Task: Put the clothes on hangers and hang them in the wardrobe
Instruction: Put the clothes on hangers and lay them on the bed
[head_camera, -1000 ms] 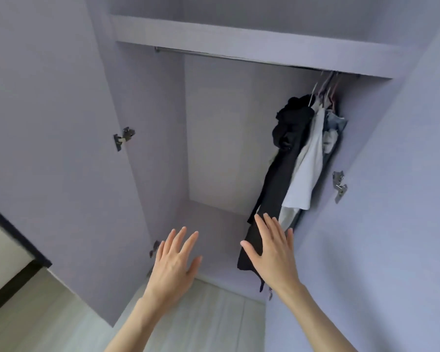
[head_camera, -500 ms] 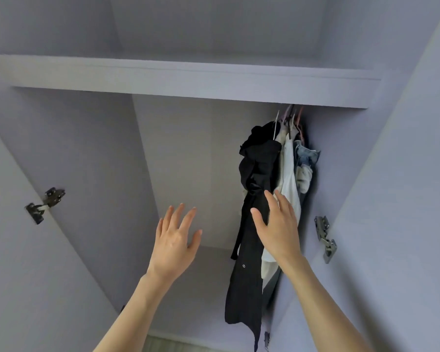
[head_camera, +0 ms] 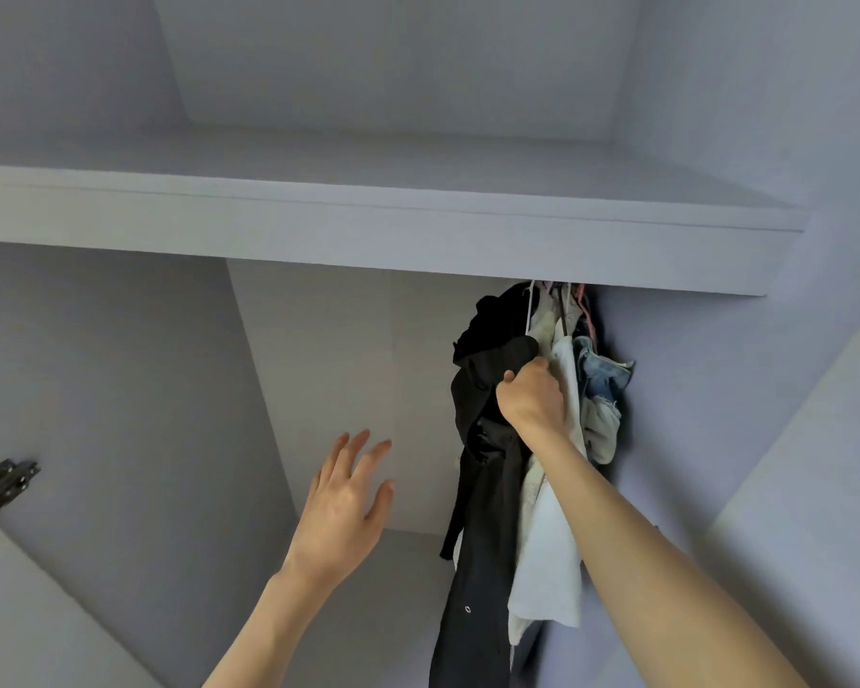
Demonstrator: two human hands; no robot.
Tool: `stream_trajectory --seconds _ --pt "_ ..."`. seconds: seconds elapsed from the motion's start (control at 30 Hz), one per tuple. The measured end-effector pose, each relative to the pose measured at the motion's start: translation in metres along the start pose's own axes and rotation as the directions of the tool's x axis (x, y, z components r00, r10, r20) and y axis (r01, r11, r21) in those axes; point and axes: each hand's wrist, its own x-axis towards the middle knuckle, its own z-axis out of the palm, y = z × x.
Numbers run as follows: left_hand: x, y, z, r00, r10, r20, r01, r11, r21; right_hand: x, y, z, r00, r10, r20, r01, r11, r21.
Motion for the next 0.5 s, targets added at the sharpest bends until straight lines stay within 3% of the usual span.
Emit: stream_trajectory --seconds 0.17,0.5 --pt "0.01 -0.016 0.0 1.0 -0.002 0.007 0.003 1.0 -0.026 0.001 -0.005 0.006 0.995 -0.045 -0.094 0.051 0.997 0.062" --pt "0.024 -0.022 -0.012 0.999 0.04 -0.016 -0.041 0.997 -0.061 -0.001 0.006 0.006 0.984 -0.145 -0.1 0.163 0.966 0.201"
